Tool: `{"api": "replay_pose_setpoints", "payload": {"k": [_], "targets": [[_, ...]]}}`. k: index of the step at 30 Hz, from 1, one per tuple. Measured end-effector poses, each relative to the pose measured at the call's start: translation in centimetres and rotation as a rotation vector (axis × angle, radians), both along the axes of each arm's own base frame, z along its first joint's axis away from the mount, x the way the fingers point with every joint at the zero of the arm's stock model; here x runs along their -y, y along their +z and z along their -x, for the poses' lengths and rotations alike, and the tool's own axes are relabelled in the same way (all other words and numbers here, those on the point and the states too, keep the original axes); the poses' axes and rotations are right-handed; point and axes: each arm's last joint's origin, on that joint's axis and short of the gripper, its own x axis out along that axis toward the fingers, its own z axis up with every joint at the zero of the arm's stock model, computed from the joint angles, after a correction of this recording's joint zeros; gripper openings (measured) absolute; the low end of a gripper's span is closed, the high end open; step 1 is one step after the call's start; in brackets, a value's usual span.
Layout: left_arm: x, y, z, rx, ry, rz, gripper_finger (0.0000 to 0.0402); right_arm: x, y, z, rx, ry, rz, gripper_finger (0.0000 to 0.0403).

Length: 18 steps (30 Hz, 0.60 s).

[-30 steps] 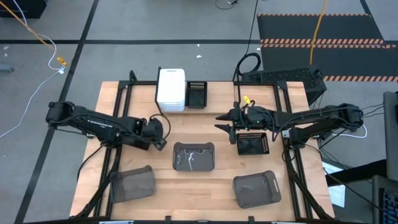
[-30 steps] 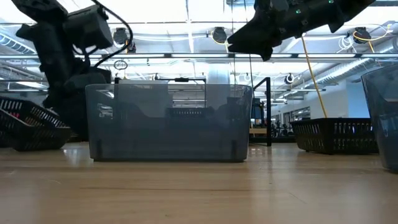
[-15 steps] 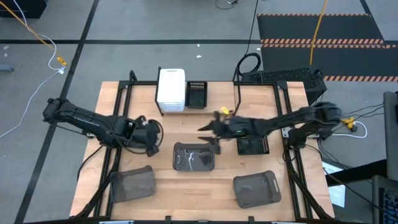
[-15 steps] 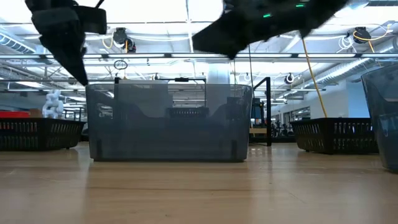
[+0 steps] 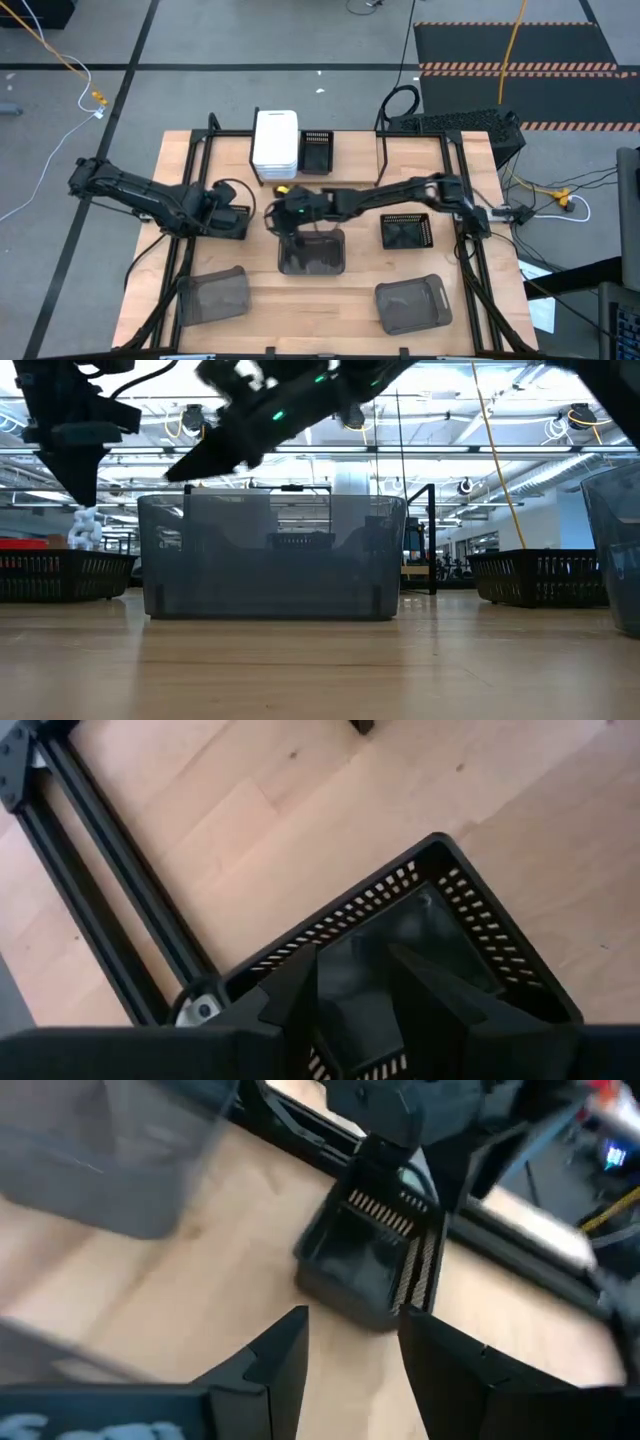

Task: Stack baskets on shelf by color
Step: Stack the left black bin on top of the other black bin on the shelf

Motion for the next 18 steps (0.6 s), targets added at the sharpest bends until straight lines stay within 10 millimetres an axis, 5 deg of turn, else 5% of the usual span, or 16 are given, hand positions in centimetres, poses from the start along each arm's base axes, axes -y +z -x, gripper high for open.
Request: {"api": "replay_pose_setpoints", "payload": {"k": [11,18], "targets": [[0.2,-1.5,1.5,-0.070,0.047,-0.096,0.0126,1.0,-5.4,-7.2,0.038,0.079,0.192,0.0151],[0.3,-1.5,1.5,-0.049,0.035,-0.127,0.0098,1.2,-6.8,-8.0,-0.031,0.126,0.272,0.0150]]}}
